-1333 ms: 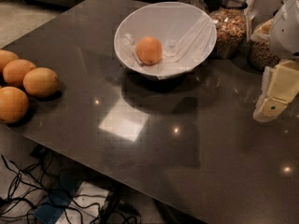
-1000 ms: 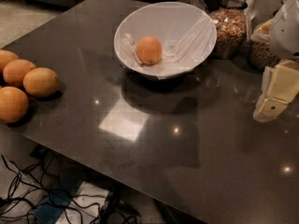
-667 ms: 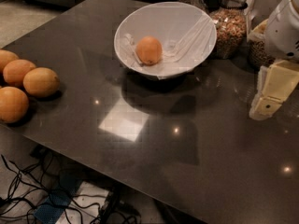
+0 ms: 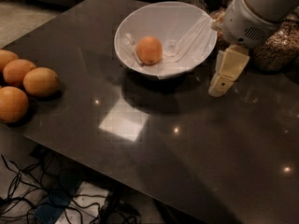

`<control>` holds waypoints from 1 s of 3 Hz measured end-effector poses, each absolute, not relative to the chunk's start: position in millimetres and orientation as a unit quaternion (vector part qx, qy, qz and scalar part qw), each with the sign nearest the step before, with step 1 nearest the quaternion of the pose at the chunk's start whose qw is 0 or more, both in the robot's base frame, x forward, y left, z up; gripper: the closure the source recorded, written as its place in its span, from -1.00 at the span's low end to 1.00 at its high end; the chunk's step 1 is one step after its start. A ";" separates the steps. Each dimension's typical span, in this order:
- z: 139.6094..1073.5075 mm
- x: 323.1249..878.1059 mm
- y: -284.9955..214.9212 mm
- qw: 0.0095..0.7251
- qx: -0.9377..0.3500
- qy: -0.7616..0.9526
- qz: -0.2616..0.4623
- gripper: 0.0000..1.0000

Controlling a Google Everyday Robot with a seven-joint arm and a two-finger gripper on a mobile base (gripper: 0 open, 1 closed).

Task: Pick orange from white bowl

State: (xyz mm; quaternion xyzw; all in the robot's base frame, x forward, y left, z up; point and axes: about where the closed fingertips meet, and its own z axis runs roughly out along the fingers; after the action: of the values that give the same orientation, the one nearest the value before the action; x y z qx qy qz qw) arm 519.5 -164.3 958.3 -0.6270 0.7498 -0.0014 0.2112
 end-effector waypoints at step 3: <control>954.9 582.3 -124.4 0.258 -0.649 0.716 0.018 -1.00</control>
Offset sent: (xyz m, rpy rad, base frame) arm 0.0931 0.0622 -0.0002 0.1196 -0.0942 0.1321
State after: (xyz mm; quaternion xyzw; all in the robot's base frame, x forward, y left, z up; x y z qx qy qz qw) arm 582.3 -124.4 954.9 -0.6488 0.7158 0.0179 0.2575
